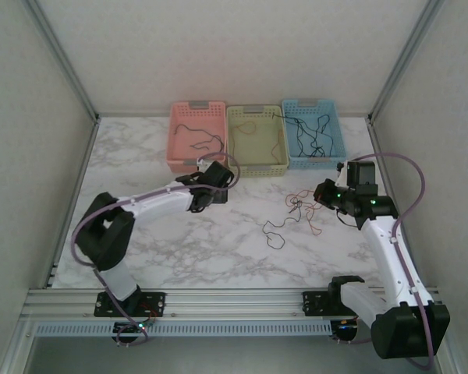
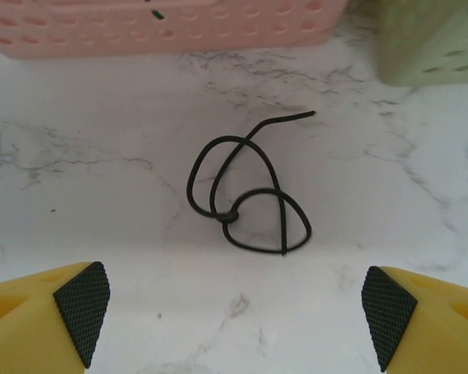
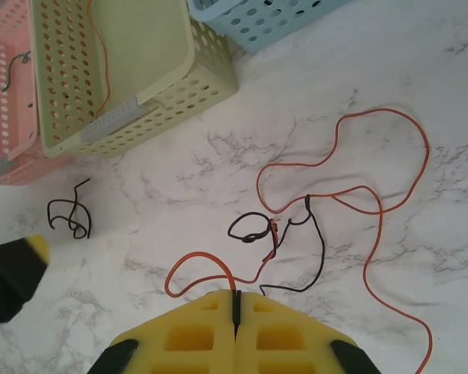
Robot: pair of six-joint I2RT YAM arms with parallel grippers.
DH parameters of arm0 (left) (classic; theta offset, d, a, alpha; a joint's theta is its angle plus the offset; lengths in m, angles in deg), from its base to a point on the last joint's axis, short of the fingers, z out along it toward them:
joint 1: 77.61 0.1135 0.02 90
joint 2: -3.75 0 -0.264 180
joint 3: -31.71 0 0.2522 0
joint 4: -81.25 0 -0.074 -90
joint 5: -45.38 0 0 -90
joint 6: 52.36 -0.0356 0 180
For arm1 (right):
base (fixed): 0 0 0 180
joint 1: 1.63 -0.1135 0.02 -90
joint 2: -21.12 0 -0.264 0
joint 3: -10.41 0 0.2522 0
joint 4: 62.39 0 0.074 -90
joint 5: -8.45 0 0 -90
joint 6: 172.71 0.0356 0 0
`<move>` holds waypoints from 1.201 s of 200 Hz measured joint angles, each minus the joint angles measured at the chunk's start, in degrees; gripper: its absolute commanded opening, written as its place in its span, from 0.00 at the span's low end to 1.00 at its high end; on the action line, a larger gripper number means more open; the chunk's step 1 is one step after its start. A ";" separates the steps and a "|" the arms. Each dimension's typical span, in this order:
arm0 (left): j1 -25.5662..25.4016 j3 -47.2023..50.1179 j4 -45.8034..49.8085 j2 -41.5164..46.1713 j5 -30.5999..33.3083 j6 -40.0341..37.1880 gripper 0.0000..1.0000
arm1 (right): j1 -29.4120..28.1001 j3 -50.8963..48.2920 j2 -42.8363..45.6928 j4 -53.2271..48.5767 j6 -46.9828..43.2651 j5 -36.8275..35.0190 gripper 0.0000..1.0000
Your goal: Untangle the cables
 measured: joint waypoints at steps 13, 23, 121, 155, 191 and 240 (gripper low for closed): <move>0.39 -1.75 -0.68 -3.41 0.63 1.07 0.86 | -0.02 -0.20 0.72 0.02 0.00 0.00 0.00; 0.74 -3.10 -1.44 -5.77 0.79 1.66 0.86 | -0.07 -0.46 1.27 0.02 0.00 0.00 0.00; 3.52 -4.59 -5.51 -11.04 1.05 3.28 0.00 | -0.26 -0.83 1.73 -0.42 0.00 -0.02 0.00; 1.40 -1.40 -4.81 -4.22 -1.25 2.93 0.00 | -0.26 -0.90 1.73 -0.42 -0.02 -0.04 0.00; -3.13 -1.42 -4.17 4.74 -3.87 2.64 0.00 | -0.26 -0.92 1.73 -0.39 -0.02 -0.04 0.00; -3.32 -5.92 0.11 6.82 -2.34 1.86 0.65 | -0.26 -0.92 1.73 -0.39 -0.02 -0.04 0.00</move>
